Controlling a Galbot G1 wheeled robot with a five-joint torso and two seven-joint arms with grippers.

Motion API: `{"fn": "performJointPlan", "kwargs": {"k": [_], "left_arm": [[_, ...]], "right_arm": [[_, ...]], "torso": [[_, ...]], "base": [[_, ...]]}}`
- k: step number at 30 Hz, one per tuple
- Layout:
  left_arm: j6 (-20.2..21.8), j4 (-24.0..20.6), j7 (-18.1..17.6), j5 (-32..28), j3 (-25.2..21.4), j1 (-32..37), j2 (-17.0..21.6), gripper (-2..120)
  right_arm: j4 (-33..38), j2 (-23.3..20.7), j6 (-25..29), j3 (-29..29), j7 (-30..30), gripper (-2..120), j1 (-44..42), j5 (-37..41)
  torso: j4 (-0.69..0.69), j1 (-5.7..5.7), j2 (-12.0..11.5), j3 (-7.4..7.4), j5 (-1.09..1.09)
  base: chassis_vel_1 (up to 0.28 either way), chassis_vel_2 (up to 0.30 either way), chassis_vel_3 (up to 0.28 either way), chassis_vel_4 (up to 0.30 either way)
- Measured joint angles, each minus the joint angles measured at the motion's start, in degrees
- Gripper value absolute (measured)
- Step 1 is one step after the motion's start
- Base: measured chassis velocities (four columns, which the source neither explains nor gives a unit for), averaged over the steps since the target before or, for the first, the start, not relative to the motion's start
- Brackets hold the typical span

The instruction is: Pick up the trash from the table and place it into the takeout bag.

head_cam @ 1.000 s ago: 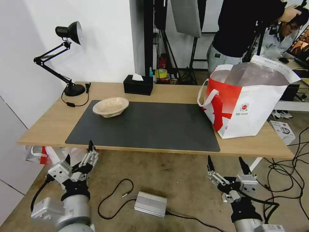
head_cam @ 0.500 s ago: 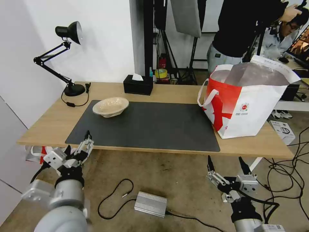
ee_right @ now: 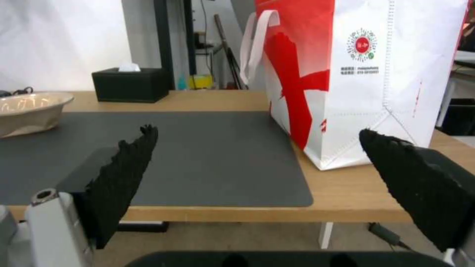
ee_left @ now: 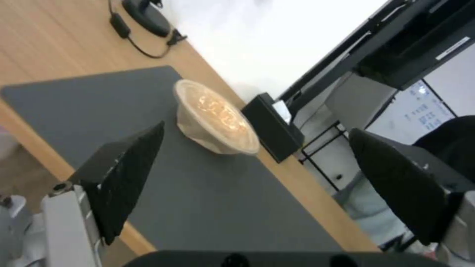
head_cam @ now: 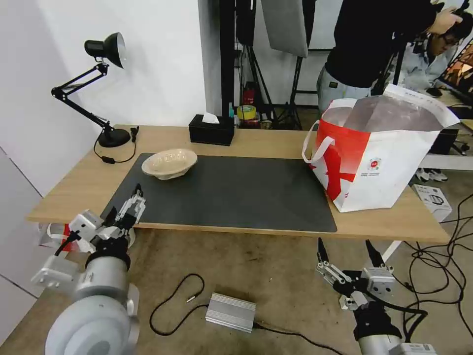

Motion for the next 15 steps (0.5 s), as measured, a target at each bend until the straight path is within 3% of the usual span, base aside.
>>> {"fn": "performJointPlan", "kwargs": {"k": [6,15], "left_arm": [[1.1,1.3,-2.0,-4.8,0.4,-4.3,0.8,100],[1.8,3.1,-3.9,-6.8,1.3,-8.5,1.8,100]], "right_arm": [[0.0,0.0,0.0,0.0,0.0,100,0.0,0.0],[0.0,0.0,0.0,0.0,0.0,100,0.0,0.0]], "torso": [[-0.01,-0.01,0.0,0.0,0.0],[0.0,-0.01,0.0,0.0,0.0]], "base": [[0.0,0.0,0.0,0.0],[0.0,0.0,0.0,0.0]]}}
